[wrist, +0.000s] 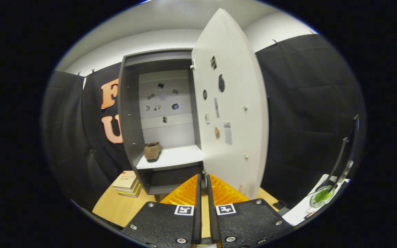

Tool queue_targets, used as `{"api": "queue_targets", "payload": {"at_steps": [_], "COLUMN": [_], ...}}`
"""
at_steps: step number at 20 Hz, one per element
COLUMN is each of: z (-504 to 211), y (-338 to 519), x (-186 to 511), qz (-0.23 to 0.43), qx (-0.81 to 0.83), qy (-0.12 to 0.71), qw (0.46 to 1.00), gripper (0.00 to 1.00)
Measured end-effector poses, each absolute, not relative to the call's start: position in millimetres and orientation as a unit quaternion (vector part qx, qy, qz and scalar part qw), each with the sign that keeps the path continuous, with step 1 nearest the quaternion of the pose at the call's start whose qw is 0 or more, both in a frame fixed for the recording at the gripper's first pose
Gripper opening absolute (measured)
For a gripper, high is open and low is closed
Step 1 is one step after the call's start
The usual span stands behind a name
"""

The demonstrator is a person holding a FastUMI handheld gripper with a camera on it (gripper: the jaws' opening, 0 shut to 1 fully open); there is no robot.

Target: Open the shoe cabinet door, grab the shoes and put them into the shoe cabinet, then close the shoe cabinet door.

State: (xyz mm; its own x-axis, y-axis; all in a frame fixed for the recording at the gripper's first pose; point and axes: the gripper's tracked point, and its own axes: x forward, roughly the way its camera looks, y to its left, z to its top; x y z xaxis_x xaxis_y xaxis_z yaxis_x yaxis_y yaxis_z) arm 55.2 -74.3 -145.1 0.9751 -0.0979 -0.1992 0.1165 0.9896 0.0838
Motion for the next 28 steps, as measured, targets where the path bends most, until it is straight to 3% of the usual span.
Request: {"api": "queue_targets", "payload": {"at_steps": [4,15,28], "z": [-193,-339,-504], "y": [-38,18,32], "x": [72,121,163], "qz": [-0.028,0.020,0.031], "qx": [0.062,0.050,0.046], "qy": [0.135,0.224,0.299], "qw": [0.989,0.973,0.953], "gripper": [0.17,0.53,0.56]}}
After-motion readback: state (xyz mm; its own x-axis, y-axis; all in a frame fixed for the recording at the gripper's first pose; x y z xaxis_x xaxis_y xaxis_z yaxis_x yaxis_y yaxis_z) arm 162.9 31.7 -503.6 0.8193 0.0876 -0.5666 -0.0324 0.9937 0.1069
